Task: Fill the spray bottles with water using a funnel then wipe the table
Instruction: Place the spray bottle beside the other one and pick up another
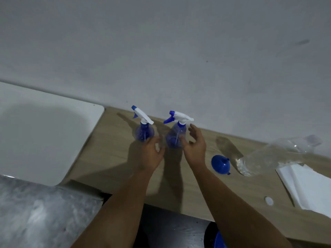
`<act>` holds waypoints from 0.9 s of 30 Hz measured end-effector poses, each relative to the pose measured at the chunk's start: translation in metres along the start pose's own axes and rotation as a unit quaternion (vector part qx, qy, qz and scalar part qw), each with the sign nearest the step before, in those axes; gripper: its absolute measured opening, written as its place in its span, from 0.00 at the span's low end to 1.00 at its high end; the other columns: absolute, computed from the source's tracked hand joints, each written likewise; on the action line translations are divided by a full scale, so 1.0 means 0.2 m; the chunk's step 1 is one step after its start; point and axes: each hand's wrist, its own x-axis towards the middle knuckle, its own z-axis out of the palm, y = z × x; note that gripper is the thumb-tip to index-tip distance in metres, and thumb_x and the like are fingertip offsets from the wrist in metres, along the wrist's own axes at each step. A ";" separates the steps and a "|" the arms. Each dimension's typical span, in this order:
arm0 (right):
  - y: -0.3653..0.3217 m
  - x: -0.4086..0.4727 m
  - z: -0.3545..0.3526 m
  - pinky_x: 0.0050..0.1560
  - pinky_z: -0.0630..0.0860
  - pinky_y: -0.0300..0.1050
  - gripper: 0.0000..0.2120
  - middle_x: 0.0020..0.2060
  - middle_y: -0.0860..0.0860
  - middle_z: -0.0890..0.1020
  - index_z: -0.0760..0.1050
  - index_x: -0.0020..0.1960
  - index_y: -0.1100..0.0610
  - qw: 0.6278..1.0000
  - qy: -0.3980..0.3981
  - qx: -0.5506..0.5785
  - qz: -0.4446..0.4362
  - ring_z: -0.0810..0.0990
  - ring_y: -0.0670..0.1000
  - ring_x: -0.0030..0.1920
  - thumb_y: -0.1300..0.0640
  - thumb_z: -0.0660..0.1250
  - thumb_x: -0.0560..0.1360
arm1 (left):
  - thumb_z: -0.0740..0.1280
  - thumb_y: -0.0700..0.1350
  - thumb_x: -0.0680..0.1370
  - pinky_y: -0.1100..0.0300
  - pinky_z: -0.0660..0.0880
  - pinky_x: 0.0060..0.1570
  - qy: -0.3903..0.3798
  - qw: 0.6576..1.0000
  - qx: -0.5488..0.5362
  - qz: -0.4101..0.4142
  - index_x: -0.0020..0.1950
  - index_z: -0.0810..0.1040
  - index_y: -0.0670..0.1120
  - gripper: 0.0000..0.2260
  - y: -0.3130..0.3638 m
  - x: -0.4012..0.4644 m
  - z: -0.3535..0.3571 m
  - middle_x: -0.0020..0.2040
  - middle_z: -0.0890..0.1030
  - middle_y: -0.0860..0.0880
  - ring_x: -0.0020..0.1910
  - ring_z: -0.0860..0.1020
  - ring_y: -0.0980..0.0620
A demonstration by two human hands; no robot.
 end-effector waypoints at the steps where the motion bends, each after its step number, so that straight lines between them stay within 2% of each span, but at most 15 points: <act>1: 0.01 -0.08 0.00 0.53 0.82 0.44 0.16 0.57 0.48 0.84 0.79 0.64 0.53 0.999 0.036 0.015 0.002 0.82 0.45 0.57 0.59 0.75 0.78 | 0.73 0.45 0.75 0.67 0.64 0.51 0.018 1.000 0.006 -0.009 0.60 0.80 0.45 0.14 -0.05 -0.01 -0.04 0.56 0.82 0.47 0.55 0.80 0.47; 3: 0.03 -0.20 0.04 0.45 0.80 0.46 0.07 0.47 0.51 0.86 0.82 0.53 0.55 0.999 0.034 0.025 0.004 0.83 0.45 0.47 0.64 0.73 0.79 | 0.76 0.44 0.72 0.65 0.62 0.52 0.057 0.997 0.043 -0.021 0.60 0.80 0.43 0.17 -0.13 -0.01 -0.12 0.56 0.81 0.44 0.56 0.78 0.44; 5: 0.02 -0.23 0.15 0.48 0.80 0.43 0.08 0.46 0.51 0.87 0.84 0.53 0.54 0.999 -0.040 0.012 0.017 0.84 0.43 0.46 0.65 0.72 0.79 | 0.78 0.44 0.70 0.62 0.63 0.54 0.072 0.995 0.074 -0.014 0.60 0.79 0.42 0.20 -0.15 0.04 -0.21 0.56 0.81 0.43 0.57 0.77 0.43; 6: 0.00 -0.20 0.22 0.53 0.81 0.44 0.08 0.49 0.50 0.87 0.84 0.56 0.54 0.996 -0.083 0.002 0.027 0.85 0.44 0.49 0.63 0.73 0.79 | 0.78 0.44 0.70 0.59 0.65 0.54 0.067 0.994 0.082 -0.005 0.59 0.79 0.42 0.20 -0.16 0.09 -0.25 0.55 0.81 0.43 0.57 0.77 0.43; 8: -0.07 -0.11 0.38 0.64 0.79 0.46 0.20 0.61 0.49 0.85 0.79 0.68 0.55 0.987 -0.152 -0.025 0.041 0.82 0.47 0.61 0.58 0.75 0.77 | 0.74 0.47 0.73 0.59 0.67 0.51 0.014 0.994 0.103 0.013 0.58 0.77 0.50 0.15 -0.18 0.20 -0.30 0.53 0.81 0.48 0.55 0.79 0.46; 9: -0.11 -0.06 0.46 0.66 0.77 0.46 0.26 0.65 0.49 0.82 0.76 0.72 0.55 0.985 -0.165 -0.033 0.042 0.80 0.48 0.65 0.56 0.77 0.76 | 0.71 0.48 0.73 0.60 0.67 0.49 -0.014 0.993 0.110 0.029 0.58 0.76 0.53 0.14 -0.20 0.26 -0.30 0.54 0.81 0.51 0.54 0.79 0.48; 11: -0.19 0.02 0.58 0.66 0.77 0.46 0.32 0.65 0.46 0.80 0.72 0.75 0.55 0.986 -0.160 -0.035 0.030 0.78 0.46 0.64 0.54 0.78 0.74 | 0.69 0.44 0.76 0.64 0.65 0.49 -0.062 0.993 0.092 0.039 0.63 0.75 0.53 0.16 -0.24 0.33 -0.28 0.56 0.81 0.53 0.54 0.79 0.50; 13: -0.23 0.07 0.66 0.62 0.80 0.49 0.26 0.57 0.45 0.82 0.76 0.70 0.55 0.987 -0.162 -0.016 0.016 0.80 0.45 0.56 0.56 0.78 0.75 | 0.67 0.41 0.79 0.66 0.64 0.49 -0.077 0.992 0.099 0.026 0.63 0.76 0.47 0.13 -0.26 0.34 -0.26 0.56 0.82 0.49 0.54 0.79 0.49; 15: -0.24 0.08 0.69 0.56 0.83 0.56 0.13 0.49 0.49 0.86 0.81 0.59 0.55 0.986 -0.168 -0.019 0.002 0.85 0.49 0.49 0.58 0.77 0.76 | 0.66 0.39 0.79 0.67 0.63 0.47 -0.071 0.992 0.105 0.017 0.58 0.77 0.44 0.09 -0.28 0.33 -0.25 0.53 0.82 0.47 0.52 0.79 0.47; 18: -0.23 0.03 0.66 0.51 0.83 0.61 0.03 0.41 0.54 0.86 0.81 0.48 0.55 0.984 -0.176 -0.032 0.001 0.86 0.55 0.44 0.58 0.74 0.76 | 0.66 0.42 0.78 0.65 0.62 0.42 -0.064 0.992 0.105 0.029 0.55 0.78 0.47 0.06 -0.27 0.26 -0.31 0.50 0.82 0.49 0.50 0.80 0.47; 21: -0.26 -0.06 0.57 0.45 0.82 0.55 0.05 0.39 0.57 0.85 0.80 0.45 0.60 0.983 -0.181 -0.018 -0.027 0.84 0.50 0.39 0.59 0.75 0.76 | 0.67 0.51 0.79 0.65 0.67 0.40 -0.072 0.993 0.085 0.037 0.53 0.76 0.54 0.04 -0.22 0.14 -0.41 0.46 0.80 0.57 0.47 0.79 0.54; 24: -0.31 -0.16 0.41 0.39 0.77 0.37 0.06 0.36 0.49 0.84 0.79 0.44 0.54 0.980 -0.196 0.013 -0.037 0.80 0.40 0.36 0.57 0.76 0.77 | 0.69 0.56 0.76 0.74 0.67 0.39 -0.093 0.994 0.035 0.039 0.53 0.75 0.62 0.08 -0.08 0.00 -0.50 0.42 0.78 0.65 0.42 0.77 0.66; 25: -0.32 -0.19 0.35 0.40 0.77 0.36 0.06 0.37 0.47 0.83 0.79 0.44 0.51 0.980 -0.193 0.019 -0.039 0.81 0.40 0.37 0.56 0.76 0.77 | 0.70 0.58 0.74 0.75 0.67 0.38 -0.101 0.994 0.022 0.044 0.55 0.74 0.63 0.11 -0.03 -0.05 -0.51 0.42 0.77 0.66 0.41 0.76 0.69; 27: -0.33 -0.26 0.22 0.46 0.80 0.41 0.06 0.40 0.48 0.85 0.82 0.50 0.55 0.983 -0.168 0.041 -0.060 0.83 0.44 0.42 0.55 0.77 0.76 | 0.73 0.53 0.74 0.77 0.69 0.37 -0.125 0.991 -0.025 0.047 0.59 0.74 0.61 0.16 0.07 -0.16 -0.49 0.44 0.78 0.66 0.40 0.76 0.74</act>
